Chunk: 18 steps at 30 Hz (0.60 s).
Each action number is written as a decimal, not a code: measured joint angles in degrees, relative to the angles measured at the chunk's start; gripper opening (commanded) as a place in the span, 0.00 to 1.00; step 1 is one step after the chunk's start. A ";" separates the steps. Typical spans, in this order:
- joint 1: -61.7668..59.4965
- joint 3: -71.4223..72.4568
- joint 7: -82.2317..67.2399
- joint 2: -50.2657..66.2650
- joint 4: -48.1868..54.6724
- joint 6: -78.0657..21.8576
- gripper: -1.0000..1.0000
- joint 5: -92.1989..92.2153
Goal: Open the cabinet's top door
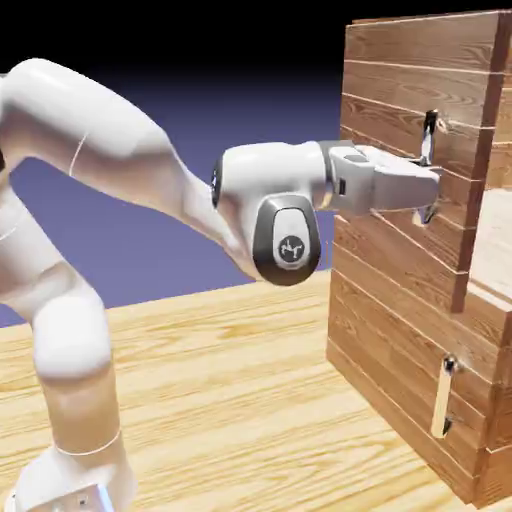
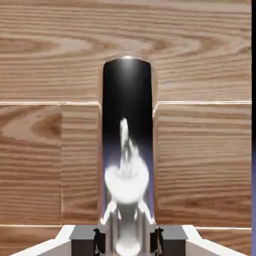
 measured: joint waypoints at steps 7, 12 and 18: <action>-14.53 11.44 7.35 -1.19 -2.15 1.30 0.00 -2.80; -24.19 20.65 8.16 -8.11 -7.82 -0.29 0.00 1.36; -36.16 28.60 18.28 -12.00 -9.39 0.58 0.00 -4.51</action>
